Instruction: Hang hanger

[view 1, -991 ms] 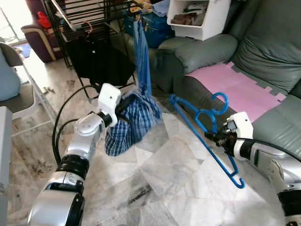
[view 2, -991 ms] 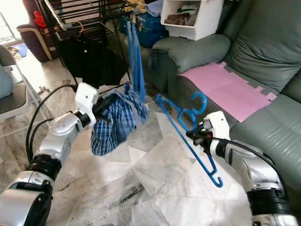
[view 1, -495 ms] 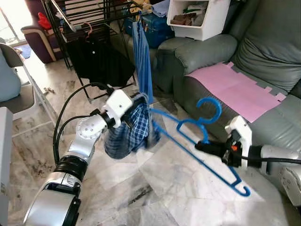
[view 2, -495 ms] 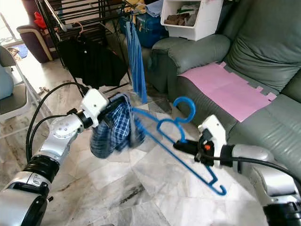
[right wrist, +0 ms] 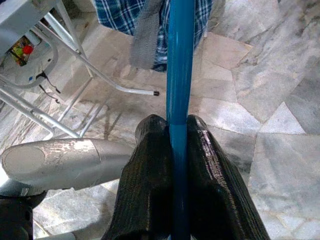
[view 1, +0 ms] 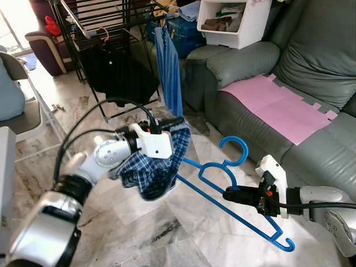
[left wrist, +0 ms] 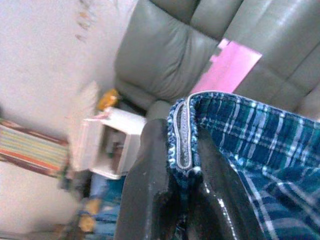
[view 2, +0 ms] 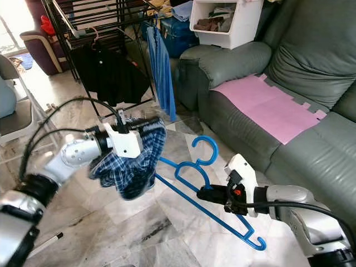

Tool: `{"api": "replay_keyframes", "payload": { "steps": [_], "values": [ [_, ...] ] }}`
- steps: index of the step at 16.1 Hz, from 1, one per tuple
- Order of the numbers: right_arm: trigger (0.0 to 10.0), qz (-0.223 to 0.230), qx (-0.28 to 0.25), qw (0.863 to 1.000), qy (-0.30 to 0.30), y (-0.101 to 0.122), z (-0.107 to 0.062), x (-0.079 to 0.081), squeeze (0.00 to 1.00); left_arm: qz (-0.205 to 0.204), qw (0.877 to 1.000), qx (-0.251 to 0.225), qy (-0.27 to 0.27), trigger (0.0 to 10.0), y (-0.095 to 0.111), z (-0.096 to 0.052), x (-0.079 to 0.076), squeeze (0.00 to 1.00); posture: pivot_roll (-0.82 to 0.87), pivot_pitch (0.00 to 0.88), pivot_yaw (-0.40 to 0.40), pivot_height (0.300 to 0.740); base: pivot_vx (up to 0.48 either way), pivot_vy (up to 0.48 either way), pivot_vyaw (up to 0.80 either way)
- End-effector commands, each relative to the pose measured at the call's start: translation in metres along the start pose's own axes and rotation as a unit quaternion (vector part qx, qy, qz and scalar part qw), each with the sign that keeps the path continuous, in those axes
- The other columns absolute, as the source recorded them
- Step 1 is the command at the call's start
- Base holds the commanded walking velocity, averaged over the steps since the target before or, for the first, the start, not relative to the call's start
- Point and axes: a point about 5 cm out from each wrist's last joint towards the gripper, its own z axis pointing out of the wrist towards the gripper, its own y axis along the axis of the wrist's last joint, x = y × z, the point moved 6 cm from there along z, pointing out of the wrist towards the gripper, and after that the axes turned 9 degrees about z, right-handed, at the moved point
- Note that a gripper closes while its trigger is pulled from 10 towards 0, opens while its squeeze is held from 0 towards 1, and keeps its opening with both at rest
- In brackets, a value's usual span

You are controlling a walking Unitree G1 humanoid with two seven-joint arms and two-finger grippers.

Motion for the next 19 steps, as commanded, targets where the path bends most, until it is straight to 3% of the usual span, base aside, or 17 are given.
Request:
{"api": "replay_keyframes", "payload": {
  "steps": [1, 3, 6, 7, 8, 10, 12, 14, 15, 17, 18, 19],
  "values": [
    [10.0, -0.014, -0.002, 1.0, 0.021, 0.006, 0.0, 0.011, 0.0, 0.046, 0.999, -0.003, 0.011, 10.0, -0.001, 0.001, 0.011, 0.0, -0.15, 0.0, 0.061, 0.74, 0.0, 0.0, 0.0],
    [10.0, -0.011, -0.009, 1.0, 0.013, 0.007, 0.002, 0.008, 0.0, 0.071, 0.997, -0.001, 0.024, 10.0, -0.003, 0.001, 0.017, 0.0, -0.15, 0.0, 0.063, 0.74, 0.0, 0.0, 0.0],
    [10.0, 0.01, -0.065, 0.998, -0.015, 0.021, 0.017, -0.004, 0.0, 0.073, 0.992, -0.036, 0.095, 10.0, 0.015, 0.006, 0.036, 0.0, -0.15, 0.0, 0.059, 0.74, 0.0, 0.0, 0.0],
    [10.0, 0.049, -0.123, 0.989, -0.068, 0.038, 0.024, -0.025, 0.0, 0.069, 0.989, -0.059, 0.115, 10.0, 0.026, 0.009, 0.039, 0.0, -0.14, 0.0, 0.056, 0.74, 0.0, 0.0, 0.0],
    [10.0, 0.123, -0.177, 0.975, -0.042, 0.052, 0.032, -0.023, 0.0, 0.072, 0.986, -0.081, 0.129, 10.0, 0.037, 0.011, 0.037, 0.0, -0.14, 0.0, 0.056, 0.74, 0.0, 0.0, 0.0],
    [10.0, 0.101, -0.167, 0.981, 0.016, 0.051, 0.039, 0.002, 0.0, 0.083, 0.987, -0.073, 0.118, 10.0, 0.035, 0.013, 0.03, 0.0, -0.13, 0.0, 0.051, 0.74, 0.0, 0.0, 0.0],
    [10.0, 0.099, -0.168, 0.978, 0.071, 0.051, 0.033, 0.021, 0.0, 0.101, 0.987, -0.03, 0.118, 10.0, 0.016, 0.01, 0.031, 0.0, -0.14, 0.0, 0.054, 0.74, 0.0, 0.0, 0.0],
    [10.0, 0.102, -0.17, 0.975, 0.101, 0.051, 0.028, 0.032, 0.0, 0.116, 0.985, -0.012, 0.13, 10.0, 0.008, 0.008, 0.037, 0.0, -0.14, 0.0, 0.055, 0.74, 0.0, 0.0, 0.0],
    [10.0, 0.109, -0.175, 0.974, 0.096, 0.051, 0.028, 0.03, 0.0, 0.116, 0.983, -0.016, 0.142, 10.0, 0.01, 0.008, 0.041, 0.0, -0.14, 0.0, 0.055, 0.74, 0.0, 0.0, 0.0],
    [10.0, 0.164, -0.24, 0.955, -0.054, 0.062, 0.031, -0.027, 0.0, 0.105, 0.977, -0.049, 0.176, 10.0, 0.026, 0.012, 0.051, 0.0, -0.15, 0.0, 0.057, 0.74, 0.0, 0.0, 0.0],
    [10.0, 0.186, -0.269, 0.936, -0.132, 0.065, 0.027, -0.054, 0.0, 0.101, 0.977, -0.057, 0.178, 10.0, 0.03, 0.013, 0.05, 0.0, -0.15, 0.0, 0.057, 0.74, 0.0, 0.0, 0.0],
    [10.0, 0.2, -0.285, 0.924, -0.157, 0.068, 0.023, -0.064, 0.0, 0.102, 0.976, -0.058, 0.181, 10.0, 0.031, 0.014, 0.049, 0.0, -0.15, 0.0, 0.057, 0.74, 0.0, 0.0, 0.0]
  ]
}}
